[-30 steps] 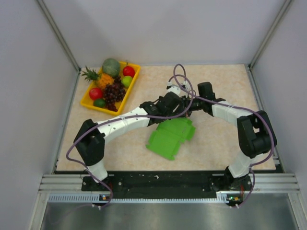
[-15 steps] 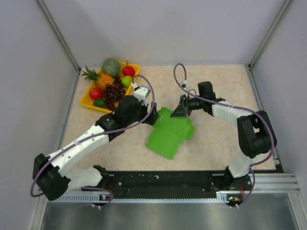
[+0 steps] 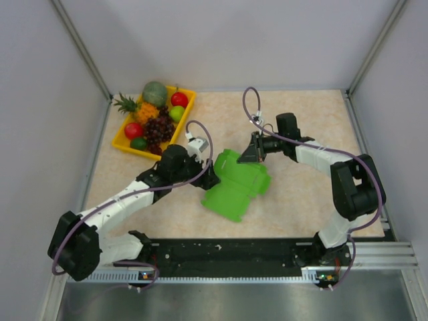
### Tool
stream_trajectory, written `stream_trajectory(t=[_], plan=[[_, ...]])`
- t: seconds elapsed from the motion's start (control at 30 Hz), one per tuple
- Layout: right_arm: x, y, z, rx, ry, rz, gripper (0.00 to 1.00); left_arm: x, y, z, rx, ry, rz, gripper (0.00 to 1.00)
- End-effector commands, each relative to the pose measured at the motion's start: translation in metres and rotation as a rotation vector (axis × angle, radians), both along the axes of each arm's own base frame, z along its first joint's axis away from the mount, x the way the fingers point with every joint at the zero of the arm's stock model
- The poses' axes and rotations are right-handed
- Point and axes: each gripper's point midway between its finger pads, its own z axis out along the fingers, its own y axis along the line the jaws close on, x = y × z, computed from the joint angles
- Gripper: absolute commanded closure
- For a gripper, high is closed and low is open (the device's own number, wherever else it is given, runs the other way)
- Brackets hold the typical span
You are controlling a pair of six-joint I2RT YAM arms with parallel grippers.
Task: Fold the paper box
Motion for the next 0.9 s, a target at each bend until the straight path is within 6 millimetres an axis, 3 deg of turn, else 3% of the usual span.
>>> stream_trajectory(t=[0.0,0.37,0.7,0.77,0.87], plan=[[0.000,0.001,0.020,0.051,-0.067,0.026,1.00,0.015,-0.019,0.015,-0.074,-0.079,-0.063,0.29],[0.001,0.001,0.020,0.050,-0.069,0.023,1.00,0.042,-0.017,0.009,-0.011,-0.098,0.042,0.62],[0.017,-0.006,0.011,-0.036,-0.072,-0.131,1.00,0.030,-0.039,0.001,0.052,-0.134,0.100,0.87],[0.017,-0.012,0.003,-0.093,-0.062,-0.176,1.00,0.030,-0.042,-0.010,0.058,-0.100,0.101,0.73],[0.014,-0.019,-0.012,-0.165,-0.082,-0.208,1.00,0.028,-0.045,-0.015,0.033,-0.066,0.110,0.36]])
